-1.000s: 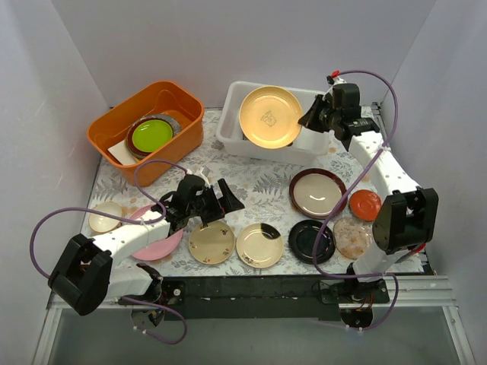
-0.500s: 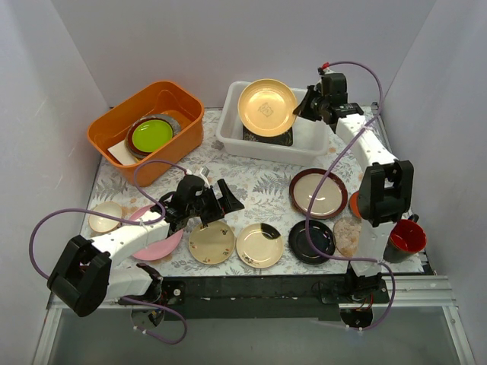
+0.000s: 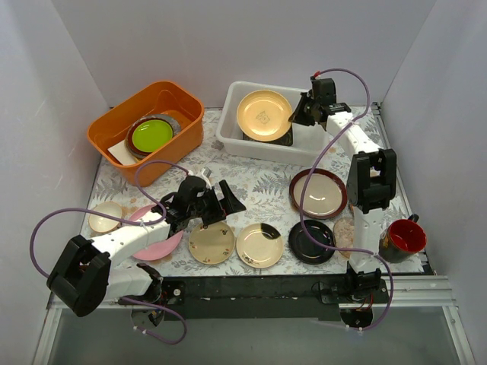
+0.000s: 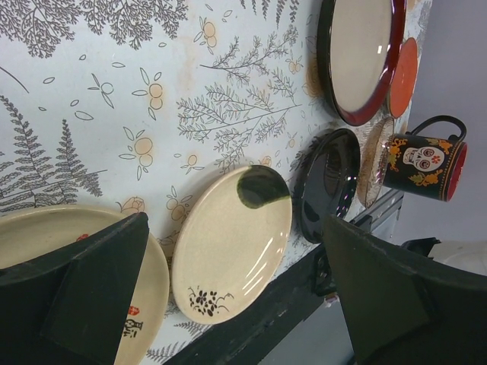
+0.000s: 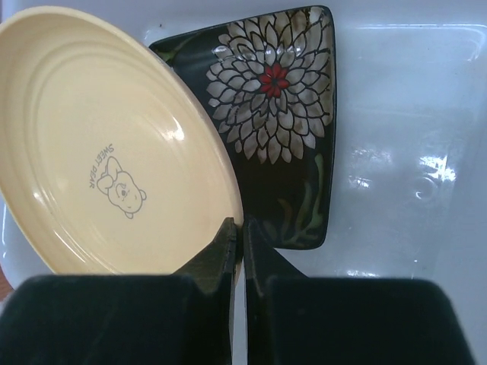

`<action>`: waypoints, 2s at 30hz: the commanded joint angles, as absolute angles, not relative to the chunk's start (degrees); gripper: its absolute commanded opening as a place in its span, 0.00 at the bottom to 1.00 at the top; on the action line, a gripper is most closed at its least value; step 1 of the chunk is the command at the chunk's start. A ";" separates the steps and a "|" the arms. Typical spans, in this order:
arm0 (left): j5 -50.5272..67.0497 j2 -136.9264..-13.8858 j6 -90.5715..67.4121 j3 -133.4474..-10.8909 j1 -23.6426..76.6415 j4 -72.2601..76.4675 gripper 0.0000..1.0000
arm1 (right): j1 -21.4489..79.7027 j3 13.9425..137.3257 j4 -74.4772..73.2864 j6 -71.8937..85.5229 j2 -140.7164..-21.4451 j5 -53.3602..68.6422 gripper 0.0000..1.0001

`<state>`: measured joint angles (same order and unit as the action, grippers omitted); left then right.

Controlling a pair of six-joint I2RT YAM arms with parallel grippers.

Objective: Place the plates into the plastic bin on the countertop
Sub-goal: Place the plate in the plastic bin.

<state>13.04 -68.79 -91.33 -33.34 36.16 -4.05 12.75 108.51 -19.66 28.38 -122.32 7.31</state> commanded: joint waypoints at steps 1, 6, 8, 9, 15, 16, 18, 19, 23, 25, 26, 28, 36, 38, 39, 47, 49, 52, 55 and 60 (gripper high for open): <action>13.36 -67.32 -91.49 -34.63 36.91 -3.78 0.98 | 12.48 111.53 -18.37 29.44 -122.78 6.59 0.08; 13.54 -67.85 -91.14 -35.24 37.53 -3.78 0.98 | 12.39 112.15 -18.81 29.27 -124.62 6.68 0.16; 13.45 -67.94 -91.14 -35.51 37.70 -3.78 0.98 | 12.22 112.67 -19.42 29.27 -125.24 6.59 0.23; 13.36 -67.85 -91.23 -35.51 37.79 -3.78 0.98 | 12.22 112.76 -19.51 29.27 -125.77 6.68 0.24; 13.19 -68.29 -91.58 -36.03 38.76 -3.78 0.98 | 11.87 112.24 -18.64 30.76 -126.82 7.03 0.25; 13.18 -68.29 -91.50 -36.12 38.93 -3.78 0.98 | 11.60 112.15 -18.46 31.02 -126.74 7.64 0.25; 13.01 -68.55 -91.58 -36.39 39.37 -3.87 0.98 | 11.51 111.89 -17.93 31.46 -126.74 7.73 0.26; 13.01 -68.90 -91.50 -36.65 39.46 -3.78 0.98 | 11.51 111.97 -17.84 31.38 -126.74 8.08 0.27; 12.66 -70.13 -91.58 -37.70 40.43 -3.78 0.98 | 11.42 113.20 -18.45 31.29 -126.74 7.74 0.42; 12.66 -71.27 -91.50 -38.49 40.96 -3.78 0.98 | 11.43 113.64 -18.46 30.41 -126.65 8.35 0.48; 12.48 -71.63 -91.41 -38.84 41.22 -3.61 0.98 | 11.34 113.90 -18.54 30.32 -126.39 8.44 0.49; 12.39 -72.33 -91.41 -39.55 41.83 -3.43 0.98 | 11.34 113.73 -18.20 29.80 -125.69 9.05 0.50; 11.25 -78.21 -91.23 -43.33 45.17 1.30 0.98 | 11.34 104.77 -13.54 28.48 -112.60 10.89 0.52; 11.25 -79.62 -91.93 -43.77 45.87 4.12 0.98 | 11.25 101.26 -13.19 27.95 -108.14 11.42 0.52; 10.81 -81.11 -92.19 -44.38 46.14 4.74 0.98 | 11.08 100.29 -13.10 27.95 -106.63 12.82 0.52; 9.05 -89.29 -94.57 -47.99 48.16 7.55 0.96 | 9.49 83.80 -10.73 28.56 -88.63 17.84 0.62; 8.35 -91.13 -96.32 -48.43 48.43 9.04 0.96 | 8.18 79.74 -8.45 30.49 -84.75 19.33 0.67; 8.17 -93.07 -98.87 -48.43 48.69 12.64 0.95 | 6.42 73.40 -7.21 32.60 -77.80 21.18 0.70; 7.83 -96.32 -100.81 -49.22 49.39 15.19 0.93 | 5.10 69.44 -8.17 32.70 -72.26 21.71 0.72; 6.59 -102.99 -102.22 -53.52 51.33 16.26 0.89 | 3.69 65.40 -10.37 32.26 -64.96 21.54 0.74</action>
<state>8.71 -100.01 -100.20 -49.36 49.78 12.97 4.38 66.89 -10.59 32.08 -69.80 20.16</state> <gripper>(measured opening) 0.903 0.734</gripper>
